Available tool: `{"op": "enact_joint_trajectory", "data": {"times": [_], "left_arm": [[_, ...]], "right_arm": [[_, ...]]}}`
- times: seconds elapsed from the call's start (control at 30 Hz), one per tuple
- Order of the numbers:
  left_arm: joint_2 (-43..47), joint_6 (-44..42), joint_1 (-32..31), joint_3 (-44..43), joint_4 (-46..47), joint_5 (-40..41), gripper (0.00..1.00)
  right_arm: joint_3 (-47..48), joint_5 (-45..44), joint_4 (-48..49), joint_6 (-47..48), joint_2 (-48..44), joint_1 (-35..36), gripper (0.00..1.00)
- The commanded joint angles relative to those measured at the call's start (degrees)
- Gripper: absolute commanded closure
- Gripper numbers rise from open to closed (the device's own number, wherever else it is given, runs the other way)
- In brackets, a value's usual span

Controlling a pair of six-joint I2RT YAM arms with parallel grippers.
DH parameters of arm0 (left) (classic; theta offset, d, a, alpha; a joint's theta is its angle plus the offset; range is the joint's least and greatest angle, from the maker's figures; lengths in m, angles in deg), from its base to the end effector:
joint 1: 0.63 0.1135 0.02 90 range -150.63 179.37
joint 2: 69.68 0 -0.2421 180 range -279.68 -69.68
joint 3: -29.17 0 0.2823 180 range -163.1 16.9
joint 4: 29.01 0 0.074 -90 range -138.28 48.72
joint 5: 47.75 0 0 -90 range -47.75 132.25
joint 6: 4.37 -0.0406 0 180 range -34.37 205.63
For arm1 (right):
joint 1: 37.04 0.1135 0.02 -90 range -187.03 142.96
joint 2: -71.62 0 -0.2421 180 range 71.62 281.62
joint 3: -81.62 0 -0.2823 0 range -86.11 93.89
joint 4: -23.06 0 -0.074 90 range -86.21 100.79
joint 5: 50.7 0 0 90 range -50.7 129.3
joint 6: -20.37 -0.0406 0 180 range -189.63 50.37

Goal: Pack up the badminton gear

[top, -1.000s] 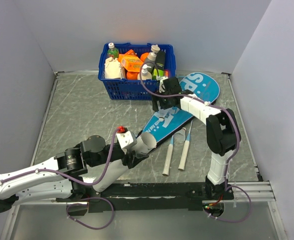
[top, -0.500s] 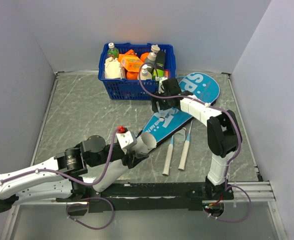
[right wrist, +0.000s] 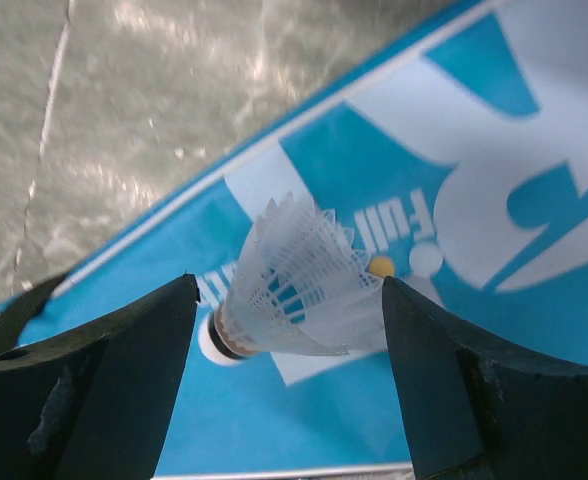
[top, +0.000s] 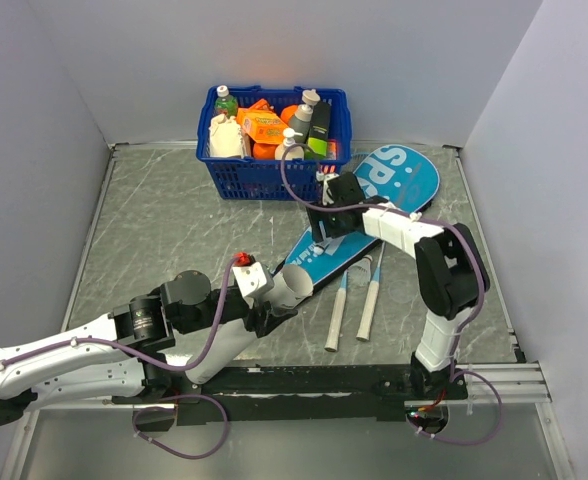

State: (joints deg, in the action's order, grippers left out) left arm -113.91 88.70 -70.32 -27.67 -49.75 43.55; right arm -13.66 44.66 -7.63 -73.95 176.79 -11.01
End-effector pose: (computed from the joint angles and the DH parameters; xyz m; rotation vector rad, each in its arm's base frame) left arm 0.0826 -0.2205 0.3278 0.9744 1.5152 -0.9102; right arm 0.3754 0.1876 0.1594 -0.5091 2.4369 0.3423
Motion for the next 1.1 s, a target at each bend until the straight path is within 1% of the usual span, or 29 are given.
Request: {"op": "enact_joint_trajectory", "data": {"times": [0.0, 0.23, 0.33, 0.5, 0.53, 0.6, 0.63, 0.7, 0.73, 0.8, 0.83, 0.93, 1.03, 1.07], "left_arm": [[0.54, 0.62, -0.09, -1.74, 2.23, -0.86, 0.95], [0.63, 0.8, -0.09, -1.74, 2.23, -0.86, 0.95], [0.55, 0.88, -0.09, -1.92, 2.23, -1.3, 0.94], [0.63, 1.06, -0.09, -1.92, 2.14, -1.57, 0.95], [0.72, 1.06, -0.09, -1.83, 2.14, -1.65, 0.95], [0.63, 1.06, -0.09, -1.92, 2.05, -1.56, 0.95], [0.63, 1.06, -0.09, -1.92, 2.05, -1.48, 0.95], [0.55, 1.06, -0.09, -1.92, 1.97, -1.48, 0.95], [0.55, 1.06, -0.09, -1.92, 1.97, -1.48, 0.94], [0.63, 1.06, -0.09, -1.74, 2.05, -1.48, 0.95], [0.72, 1.15, -0.09, -1.83, 2.05, -1.48, 0.94], [0.63, 1.15, -0.09, -1.65, 2.14, -1.48, 0.95], [0.28, 1.06, -0.09, -1.83, 2.14, -1.48, 0.95], [0.2, 1.06, -0.09, -1.83, 1.97, -1.48, 0.95]], "right_arm": [[-2.65, -0.09, 0.92, -1.75, -6.28, 0.35, 0.21], [-6.87, -0.36, 0.66, -2.19, -10.06, 1.31, 0.3], [-8.28, -0.8, 0.75, -2.01, -11.91, 2.01, 0.36], [-8.9, 0.78, 0.75, -1.92, -12.18, 2.54, 0.5], [-8.81, 0.96, 0.57, -1.84, -12.09, 2.54, 0.56], [-8.81, 1.05, 0.49, -1.83, -11.83, 2.89, 0.64], [-8.64, 1.05, 0.14, -1.84, -11.74, 3.07, 0.71], [-8.81, 1.05, -0.13, -1.92, -11.74, 3.25, 0.78], [-9.07, 1.14, -0.22, -2.18, -11.82, 3.42, 0.85], [-9.77, 1.14, -0.13, -2.45, -12.61, 3.51, 0.9], [-10.04, 1.05, -0.13, -2.71, -12.96, 3.68, 0.99], [-11.44, 1.31, 0.04, -3.59, -15.51, 3.77, 1.0], [-12.59, 1.14, -0.65, -4.64, -19.9, 4.21, 1.0], [-12.77, 0.62, -1.18, -4.91, -22.78, 4.56, 1.0]]}}
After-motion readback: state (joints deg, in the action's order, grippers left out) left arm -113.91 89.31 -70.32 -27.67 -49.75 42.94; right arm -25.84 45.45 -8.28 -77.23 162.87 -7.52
